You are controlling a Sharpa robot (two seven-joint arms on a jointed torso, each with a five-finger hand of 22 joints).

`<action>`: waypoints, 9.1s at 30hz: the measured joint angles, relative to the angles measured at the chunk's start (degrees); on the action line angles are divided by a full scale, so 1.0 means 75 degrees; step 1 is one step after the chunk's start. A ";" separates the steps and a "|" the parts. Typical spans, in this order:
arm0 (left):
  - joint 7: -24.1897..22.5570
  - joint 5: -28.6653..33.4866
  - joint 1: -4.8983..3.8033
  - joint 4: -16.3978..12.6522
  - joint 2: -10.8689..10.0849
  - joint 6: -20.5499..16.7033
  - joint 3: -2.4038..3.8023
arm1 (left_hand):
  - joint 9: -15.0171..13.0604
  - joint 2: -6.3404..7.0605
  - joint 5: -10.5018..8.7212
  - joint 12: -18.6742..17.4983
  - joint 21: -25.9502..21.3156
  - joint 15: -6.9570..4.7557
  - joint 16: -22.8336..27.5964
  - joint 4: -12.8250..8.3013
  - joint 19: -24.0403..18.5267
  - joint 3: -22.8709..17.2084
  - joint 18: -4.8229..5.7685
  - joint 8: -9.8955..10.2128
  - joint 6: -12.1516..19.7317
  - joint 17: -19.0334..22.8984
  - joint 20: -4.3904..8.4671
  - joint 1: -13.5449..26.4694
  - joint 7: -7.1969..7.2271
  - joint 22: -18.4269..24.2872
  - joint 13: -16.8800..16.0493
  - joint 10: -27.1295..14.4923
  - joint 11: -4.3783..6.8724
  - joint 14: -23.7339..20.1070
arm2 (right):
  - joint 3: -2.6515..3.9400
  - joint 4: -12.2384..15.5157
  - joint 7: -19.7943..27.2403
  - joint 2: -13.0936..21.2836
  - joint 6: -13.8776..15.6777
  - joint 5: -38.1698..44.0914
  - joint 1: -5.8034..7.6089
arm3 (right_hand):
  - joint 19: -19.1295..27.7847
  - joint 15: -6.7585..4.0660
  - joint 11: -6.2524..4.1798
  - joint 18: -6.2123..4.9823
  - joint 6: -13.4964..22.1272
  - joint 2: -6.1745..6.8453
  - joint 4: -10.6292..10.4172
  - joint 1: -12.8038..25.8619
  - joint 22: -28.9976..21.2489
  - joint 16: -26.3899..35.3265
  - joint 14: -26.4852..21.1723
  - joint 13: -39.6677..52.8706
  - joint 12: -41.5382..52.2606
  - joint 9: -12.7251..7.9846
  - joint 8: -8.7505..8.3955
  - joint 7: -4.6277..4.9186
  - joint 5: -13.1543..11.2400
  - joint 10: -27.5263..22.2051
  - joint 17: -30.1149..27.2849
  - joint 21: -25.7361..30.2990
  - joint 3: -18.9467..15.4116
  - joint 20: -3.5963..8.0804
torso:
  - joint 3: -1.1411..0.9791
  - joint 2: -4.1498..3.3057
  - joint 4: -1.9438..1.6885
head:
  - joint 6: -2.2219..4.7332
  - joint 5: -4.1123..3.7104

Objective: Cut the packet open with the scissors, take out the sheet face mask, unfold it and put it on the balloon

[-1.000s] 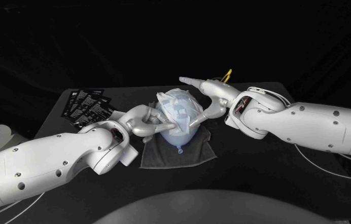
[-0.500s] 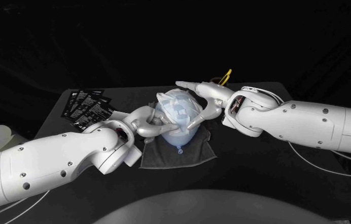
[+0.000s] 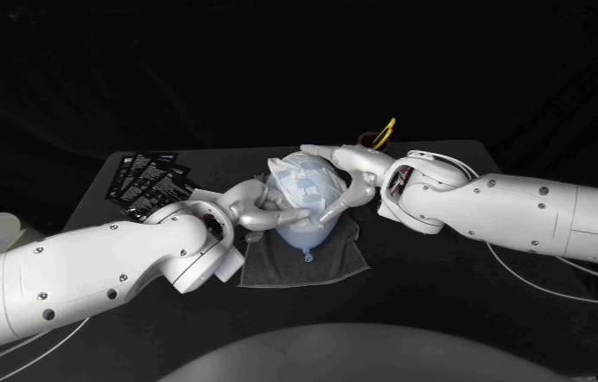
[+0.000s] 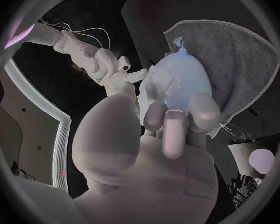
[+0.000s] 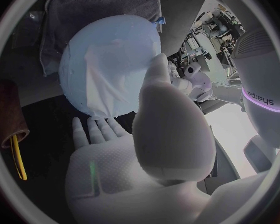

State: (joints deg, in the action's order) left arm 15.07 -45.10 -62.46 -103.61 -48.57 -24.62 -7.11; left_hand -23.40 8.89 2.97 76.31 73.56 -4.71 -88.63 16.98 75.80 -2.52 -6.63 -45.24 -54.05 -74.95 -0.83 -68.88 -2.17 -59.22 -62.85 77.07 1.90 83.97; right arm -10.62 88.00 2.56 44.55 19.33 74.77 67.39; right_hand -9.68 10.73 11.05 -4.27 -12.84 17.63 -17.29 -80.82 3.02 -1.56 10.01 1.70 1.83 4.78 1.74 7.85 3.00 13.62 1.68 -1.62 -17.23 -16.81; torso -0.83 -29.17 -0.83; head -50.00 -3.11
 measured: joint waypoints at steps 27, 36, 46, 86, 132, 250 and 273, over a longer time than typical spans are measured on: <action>0.1219 -0.0792 -0.0176 0.0212 0.0304 0.0275 0.0004 | 0.0044 -0.0188 0.0000 -0.0060 0.0129 -0.0054 -0.0023 0.0000 0.0077 0.0678 0.0002 -0.0051 -0.0041 0.0000 0.0027 0.0295 0.0041 -0.0241 0.0078 0.0091 0.0030 -0.0002 | -0.0004 -0.0193 -0.0157 -0.0264 -0.0211 0.0058 -0.0085 | -0.0001 -0.0026 -0.0027 0.0002 -0.0027 0.0012 0.0000 -0.0072 0.0005 0.0000 -0.0026 0.0008 -0.0003 0.0021 0.0031 0.0027 0.0029 0.0026 0.0003 -0.0002 0.0000 0.0000 | 0.0018 -0.0015 0.0007 | 0.0000 0.0017; 0.1440 -0.1001 -0.0181 0.0246 0.0309 0.0406 0.0005 | 0.0053 -0.0188 0.0000 -0.0063 0.0159 -0.0053 -0.0022 0.0000 0.0077 0.0715 0.0003 -0.0059 -0.0041 0.0000 0.0027 0.0350 0.0042 -0.0261 0.0078 0.0089 0.0030 -0.0002 | -0.0001 -0.0230 -0.0363 -0.0429 -0.0268 0.0066 -0.0085 | -0.0061 -0.0026 -0.0026 0.0003 -0.0027 -0.0027 0.0001 -0.0114 0.0022 0.0000 -0.0026 0.0007 -0.0017 0.0020 0.0031 0.0027 0.0029 0.0026 0.0002 -0.0002 0.0000 0.0001 | 0.0023 -0.0012 0.0000 | 0.0000 0.0041; 0.1531 -0.1130 -0.0184 0.0250 0.0311 0.0455 0.0006 | 0.0176 -0.0590 0.0000 -0.0212 0.0189 -0.0052 -0.0020 -0.0042 0.0076 0.0294 0.0004 0.0103 0.0080 0.0000 0.0026 -0.0700 0.0041 -0.0316 0.0176 -0.0037 0.0019 -0.0003 | 0.0004 -0.0236 -0.0591 -0.0491 -0.0338 0.0074 -0.0079 | -0.0060 0.0002 0.0001 0.0003 -0.0027 0.0003 0.0000 -0.0144 0.0021 0.0000 -0.0054 0.0006 -0.0017 0.0019 0.0031 0.0027 0.0029 -0.0002 0.0002 -0.0002 0.0001 0.0001 | 0.0026 -0.0013 0.0000 | 0.0000 0.0081; 0.0763 0.1158 -0.0174 0.0158 -0.0123 0.0146 0.0034 | 0.0277 0.0860 -0.0039 -0.0657 0.0224 0.0169 0.0023 -0.1611 -0.0074 -0.6336 0.0064 0.0874 0.0249 0.0000 -0.0206 -0.0426 -0.0383 -0.0223 0.0472 -0.0185 -0.0273 0.0022 | 0.0008 -0.0204 -0.0881 -0.0470 -0.0436 0.0115 -0.0088 | -0.0060 0.0028 0.0001 0.0046 -0.0026 -0.0028 0.0000 -0.0173 0.0026 0.0000 -0.0080 -0.0007 -0.0048 0.0020 0.0029 0.0026 0.0029 -0.0003 0.0003 -0.0003 0.0001 0.0001 | 0.0023 -0.0013 0.0001 | 0.0000 0.0130; 0.1371 0.1398 -0.0325 0.0339 0.0098 0.0046 0.0103 | 0.0695 -0.0040 0.0021 -0.0501 0.0184 0.0209 0.0053 -0.0024 -0.0045 -0.0166 0.0066 0.2013 0.0027 0.0000 -0.0230 -0.0366 -0.0385 -0.0327 0.0185 -0.0144 -0.0336 -0.0017 | 0.0014 -0.0256 -0.1014 -0.0605 -0.0434 0.0141 -0.0129 | -0.0167 0.0056 0.0094 0.0051 -0.0026 -0.0028 -0.0023 -0.0172 0.0054 0.0000 -0.0107 -0.0001 -0.0029 0.0033 0.0061 0.0026 0.0029 0.0036 0.0004 -0.0034 0.0024 0.0001 | 0.0005 -0.0012 0.0008 | 0.0001 0.0060; -0.4161 0.2308 -0.0563 0.3196 0.0015 0.2221 0.0466 | 0.1156 0.0388 -0.0018 -0.7991 -0.9254 0.2151 0.9689 -0.0514 -0.6002 -0.1230 0.0123 0.2916 0.1549 0.7967 -0.2124 -0.1944 -0.1216 0.7445 0.7705 -0.3914 -0.1870 -0.5903 | -0.0014 0.2203 0.2289 0.2416 0.2726 -0.2545 -0.0193 | -0.4476 -0.0315 -0.0106 -0.0731 -0.4805 -0.1844 0.0251 -0.1340 0.1007 -0.2080 0.6058 0.0340 0.0935 0.1376 0.1838 0.0569 -0.0031 0.6045 0.1159 -0.1814 0.2049 0.0176 | 0.0046 -0.0004 0.0027 | 0.0001 0.0152; -0.4175 0.1199 -0.0689 0.4390 0.1232 0.1980 0.0470 | 0.1503 0.0838 -0.0017 -0.8850 -0.9463 0.2353 1.0939 0.0044 -0.7309 0.1117 0.0304 0.3444 0.2010 0.8871 -0.2141 -0.2144 -0.1133 0.7569 0.7899 -0.4267 -0.1997 -0.7453 | -0.0031 0.3123 -0.0265 0.2121 0.3052 -0.0060 -0.1082 | -0.8916 -0.1806 -0.1326 -0.0314 -0.6124 -0.2029 0.0132 -0.0722 0.7003 -1.1592 0.9829 0.5600 0.5939 0.1560 0.2195 -0.0337 0.0254 0.9323 0.9765 -0.8570 0.1021 0.1813 | 0.0130 0.0050 0.0089 | 0.0001 0.0204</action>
State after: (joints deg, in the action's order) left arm -16.24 -36.11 -67.63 -70.69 -39.33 -9.77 -3.59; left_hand -12.13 15.18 2.84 9.94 2.59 12.93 -6.58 17.31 20.98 5.85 -4.35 -19.41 -38.98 -8.41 -16.89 -84.96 -10.66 -2.45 -3.61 45.07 -13.08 28.07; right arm -10.85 111.42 0.58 60.46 42.22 74.32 59.28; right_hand -76.55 -2.81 1.11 -6.63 -58.77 2.41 -16.30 -86.24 55.55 -88.50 83.73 43.70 46.38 16.48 18.20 5.32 4.91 83.54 74.91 -65.90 -9.57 -3.22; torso 0.14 -28.80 -0.16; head -50.00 -1.59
